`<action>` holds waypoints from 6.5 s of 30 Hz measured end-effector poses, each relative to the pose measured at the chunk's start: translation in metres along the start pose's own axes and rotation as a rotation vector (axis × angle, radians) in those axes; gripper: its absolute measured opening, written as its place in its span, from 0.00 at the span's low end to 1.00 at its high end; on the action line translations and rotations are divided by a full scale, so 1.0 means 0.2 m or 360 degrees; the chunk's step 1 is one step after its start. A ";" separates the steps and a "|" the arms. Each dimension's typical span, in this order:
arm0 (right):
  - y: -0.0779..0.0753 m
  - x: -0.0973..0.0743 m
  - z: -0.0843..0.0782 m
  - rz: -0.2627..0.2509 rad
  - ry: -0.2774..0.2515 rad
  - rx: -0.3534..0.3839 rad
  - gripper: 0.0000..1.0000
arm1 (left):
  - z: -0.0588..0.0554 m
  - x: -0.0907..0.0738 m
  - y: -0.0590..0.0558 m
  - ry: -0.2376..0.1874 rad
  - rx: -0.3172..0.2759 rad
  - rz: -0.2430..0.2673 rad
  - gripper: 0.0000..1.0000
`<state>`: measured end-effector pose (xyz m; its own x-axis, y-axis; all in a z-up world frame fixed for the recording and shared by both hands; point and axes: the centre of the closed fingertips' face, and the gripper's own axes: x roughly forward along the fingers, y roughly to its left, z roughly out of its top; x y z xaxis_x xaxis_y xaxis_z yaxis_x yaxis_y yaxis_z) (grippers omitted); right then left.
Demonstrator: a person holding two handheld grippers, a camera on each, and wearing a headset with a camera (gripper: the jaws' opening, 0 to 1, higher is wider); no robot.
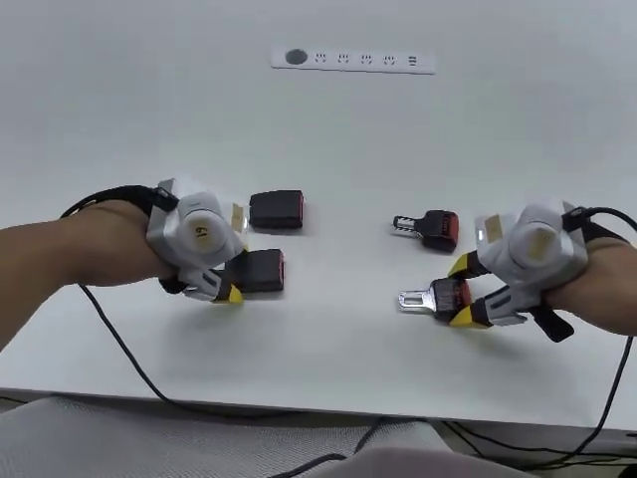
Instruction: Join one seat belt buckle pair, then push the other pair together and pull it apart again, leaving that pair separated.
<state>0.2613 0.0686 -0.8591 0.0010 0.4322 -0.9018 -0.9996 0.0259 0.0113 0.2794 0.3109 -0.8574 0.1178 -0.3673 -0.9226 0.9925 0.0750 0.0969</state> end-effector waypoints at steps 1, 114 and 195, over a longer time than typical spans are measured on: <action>0.00 0.00 0.00 -0.0001 0.0000 0.0000 0.37 | -0.02 0.00 0.00 0.0057 0.0052 0.0002 0.39; -0.07 0.37 0.73 -0.0116 -0.0164 0.0014 0.34 | 0.01 0.03 0.00 0.0109 0.0066 -0.0009 0.32; -0.08 0.40 0.83 -0.0090 -0.0304 -0.0001 0.34 | -0.01 0.01 0.01 0.0004 -0.0033 -0.0006 0.32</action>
<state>0.2820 0.2518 -0.8607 0.0625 0.5930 -0.8028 -0.9978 0.0545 -0.0374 0.2817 0.3116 -0.8605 0.1139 -0.3651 -0.9240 0.9920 0.0930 0.0856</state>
